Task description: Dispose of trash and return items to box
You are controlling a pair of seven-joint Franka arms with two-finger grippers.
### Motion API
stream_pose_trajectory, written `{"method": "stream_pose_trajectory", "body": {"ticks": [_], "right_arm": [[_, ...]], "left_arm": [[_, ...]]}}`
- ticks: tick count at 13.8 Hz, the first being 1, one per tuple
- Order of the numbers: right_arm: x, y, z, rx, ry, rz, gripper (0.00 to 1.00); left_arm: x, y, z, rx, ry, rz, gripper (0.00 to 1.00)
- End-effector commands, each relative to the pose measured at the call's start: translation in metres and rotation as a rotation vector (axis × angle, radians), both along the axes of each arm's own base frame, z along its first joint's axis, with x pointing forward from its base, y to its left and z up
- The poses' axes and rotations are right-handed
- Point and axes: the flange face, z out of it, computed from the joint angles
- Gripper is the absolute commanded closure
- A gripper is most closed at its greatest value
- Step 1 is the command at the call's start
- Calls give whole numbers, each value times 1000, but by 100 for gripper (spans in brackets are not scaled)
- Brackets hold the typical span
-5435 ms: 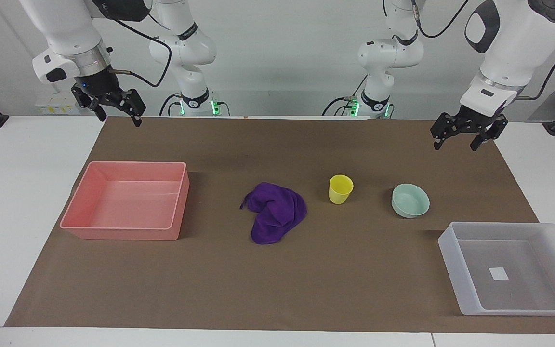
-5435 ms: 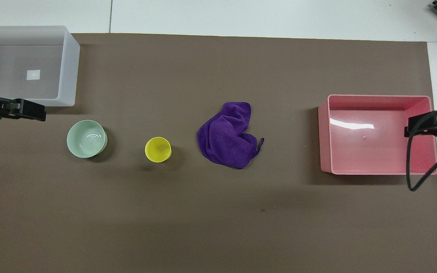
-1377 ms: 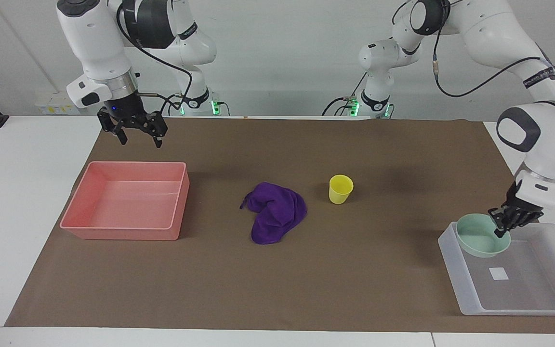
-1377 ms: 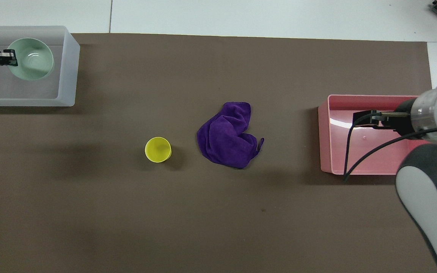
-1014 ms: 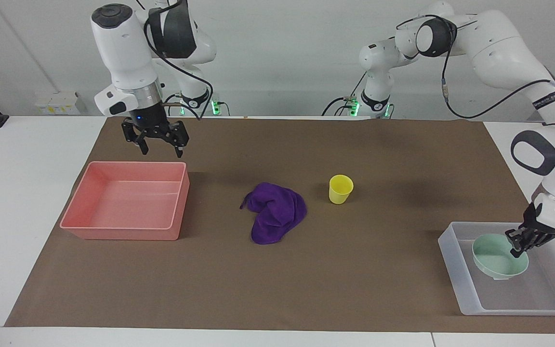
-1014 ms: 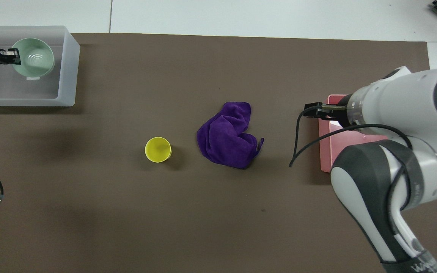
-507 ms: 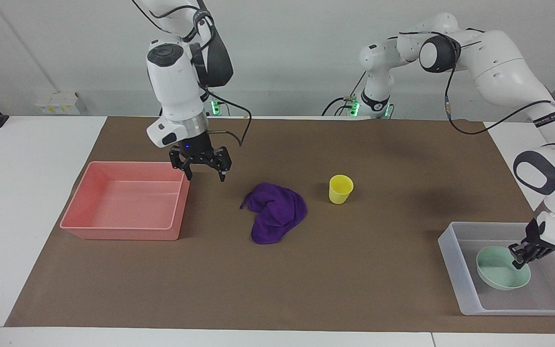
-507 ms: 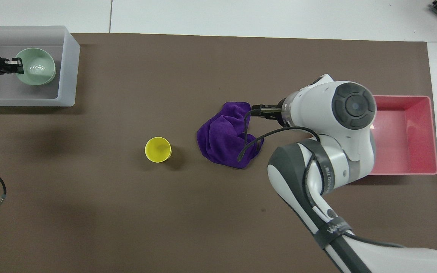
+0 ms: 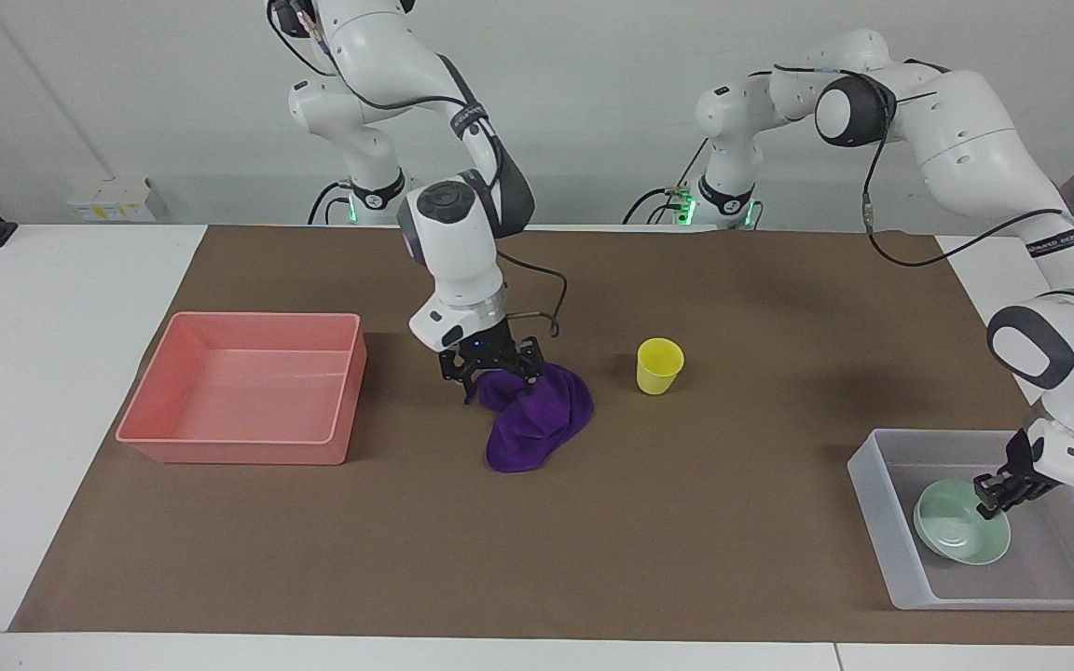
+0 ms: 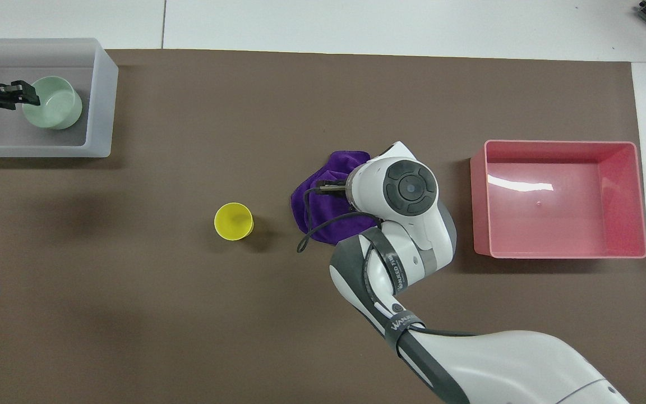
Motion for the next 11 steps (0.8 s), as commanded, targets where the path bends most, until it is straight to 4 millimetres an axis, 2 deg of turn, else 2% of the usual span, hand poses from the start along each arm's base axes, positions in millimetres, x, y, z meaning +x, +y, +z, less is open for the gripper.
{"method": "stream_pose_trajectory", "body": {"ticks": [1, 2, 3, 4, 5, 6, 7, 8, 9, 10, 11], "right_arm": [[1, 4, -13, -5, -8, 10, 0], [2, 4, -14, -6, -9, 11, 0], [0, 5, -17, -15, -9, 19, 0], [-2, 2, -21, -29, 1, 26, 19], [-4, 2, -23, -32, 7, 26, 70], [-4, 1, -22, -32, 10, 20, 95], [-4, 1, -23, -34, 16, 13, 100], [-4, -1, -23, -42, 30, 11, 100], [-3, -1, -19, -48, 46, 3, 100], [-3, -4, -14, -57, 67, -11, 100], [-1, -10, 2, -62, 75, -21, 100]], "left_arm": [[-25, -34, 52, 14, 16, -54, 0], [-35, -48, 63, 19, 12, -70, 0], [-46, -71, 74, 24, 11, -97, 0], [-57, -90, 83, 27, 16, -119, 0], [-70, -101, 90, 30, 20, -131, 0], [-79, -122, 97, 32, 20, -157, 0], [-82, -141, 100, 30, 29, -175, 0], [-86, -168, 103, 24, 34, -183, 0], [-90, -192, 97, 15, 49, -174, 0], [-94, -217, 92, 10, 53, -177, 0], [-102, -239, 87, 9, 55, -196, 0]]}}
